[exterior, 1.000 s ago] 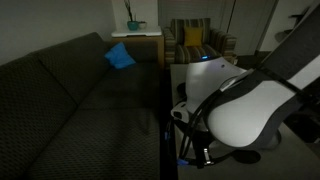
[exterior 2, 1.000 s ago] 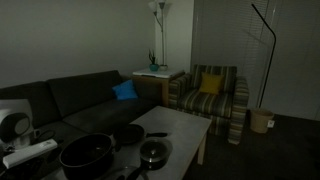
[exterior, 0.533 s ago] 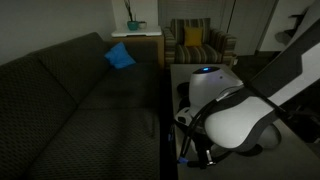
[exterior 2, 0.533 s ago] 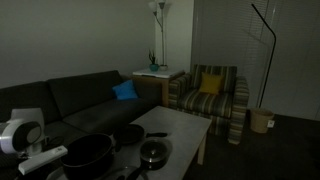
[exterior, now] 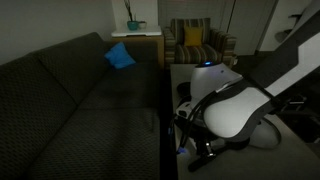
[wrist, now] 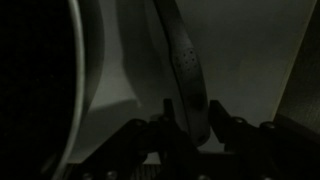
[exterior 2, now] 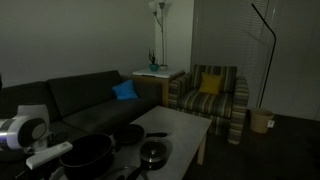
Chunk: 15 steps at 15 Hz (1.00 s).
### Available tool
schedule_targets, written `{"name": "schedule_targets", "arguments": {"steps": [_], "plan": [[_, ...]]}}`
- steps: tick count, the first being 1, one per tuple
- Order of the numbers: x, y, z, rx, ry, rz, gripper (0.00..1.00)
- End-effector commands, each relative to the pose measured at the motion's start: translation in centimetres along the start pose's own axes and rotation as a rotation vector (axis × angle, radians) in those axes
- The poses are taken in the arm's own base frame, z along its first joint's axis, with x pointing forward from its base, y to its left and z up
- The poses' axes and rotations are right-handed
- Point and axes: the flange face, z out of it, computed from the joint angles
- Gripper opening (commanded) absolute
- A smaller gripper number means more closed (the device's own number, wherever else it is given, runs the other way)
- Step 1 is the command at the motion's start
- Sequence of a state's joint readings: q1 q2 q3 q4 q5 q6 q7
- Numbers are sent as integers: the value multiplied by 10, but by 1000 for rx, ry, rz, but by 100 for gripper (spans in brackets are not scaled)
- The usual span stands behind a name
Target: Pick up the black spoon from the table and put it in the pot.
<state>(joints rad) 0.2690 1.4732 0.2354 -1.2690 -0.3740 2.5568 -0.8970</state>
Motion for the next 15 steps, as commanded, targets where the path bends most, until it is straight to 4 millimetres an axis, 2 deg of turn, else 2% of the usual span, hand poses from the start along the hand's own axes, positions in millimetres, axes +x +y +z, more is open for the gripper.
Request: {"name": "schedule_targets", "arguments": {"steps": [1,5,8,15], "plan": [[-2,10,-8,0,23,-15,72],[2,16,-23,-27,38,-21,99],[6,16,-39,-45,48,-18,100],[12,15,-93,-118,46,-27,100]]}}
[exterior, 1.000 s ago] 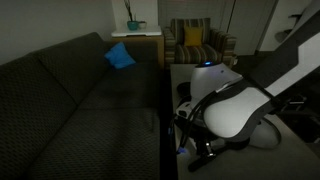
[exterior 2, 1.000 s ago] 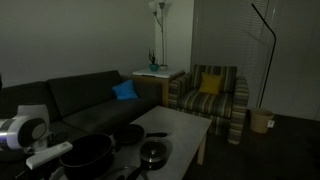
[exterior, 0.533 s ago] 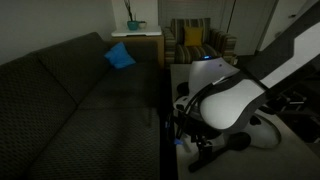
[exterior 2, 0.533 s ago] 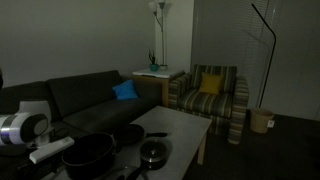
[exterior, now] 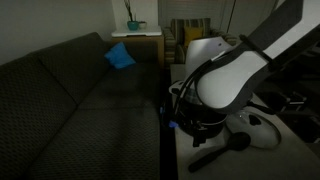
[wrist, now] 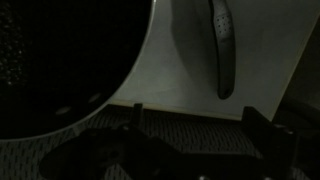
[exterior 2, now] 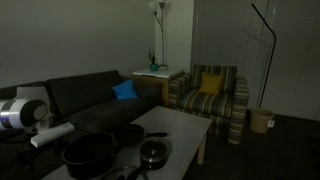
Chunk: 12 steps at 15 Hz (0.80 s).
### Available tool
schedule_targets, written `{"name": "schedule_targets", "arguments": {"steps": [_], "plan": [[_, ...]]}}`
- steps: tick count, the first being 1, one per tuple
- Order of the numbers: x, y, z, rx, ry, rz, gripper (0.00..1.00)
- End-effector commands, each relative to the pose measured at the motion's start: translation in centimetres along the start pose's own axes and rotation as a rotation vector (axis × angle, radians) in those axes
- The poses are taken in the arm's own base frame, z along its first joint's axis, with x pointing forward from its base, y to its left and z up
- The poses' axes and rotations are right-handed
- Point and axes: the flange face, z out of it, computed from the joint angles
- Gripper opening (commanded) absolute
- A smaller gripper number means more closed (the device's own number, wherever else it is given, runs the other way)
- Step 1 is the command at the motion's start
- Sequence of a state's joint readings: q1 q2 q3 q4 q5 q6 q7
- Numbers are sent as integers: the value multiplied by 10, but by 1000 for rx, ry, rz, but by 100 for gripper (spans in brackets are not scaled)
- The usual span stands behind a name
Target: Pick up the black spoon from the table and put it in the pot.
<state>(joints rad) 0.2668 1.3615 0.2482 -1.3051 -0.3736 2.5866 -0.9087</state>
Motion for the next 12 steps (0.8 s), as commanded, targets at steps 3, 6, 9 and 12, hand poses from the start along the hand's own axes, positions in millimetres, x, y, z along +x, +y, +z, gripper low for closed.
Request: {"name": "schedule_targets", "arguments": {"steps": [3,6,9,12], "plan": [[-4,-8,-46,-50,-6,2,100],[-1,-10,-60,-68,-1,7,100],[-1,-15,-66,-75,10,19,100],[0,-18,-67,-83,27,22,100]]}}
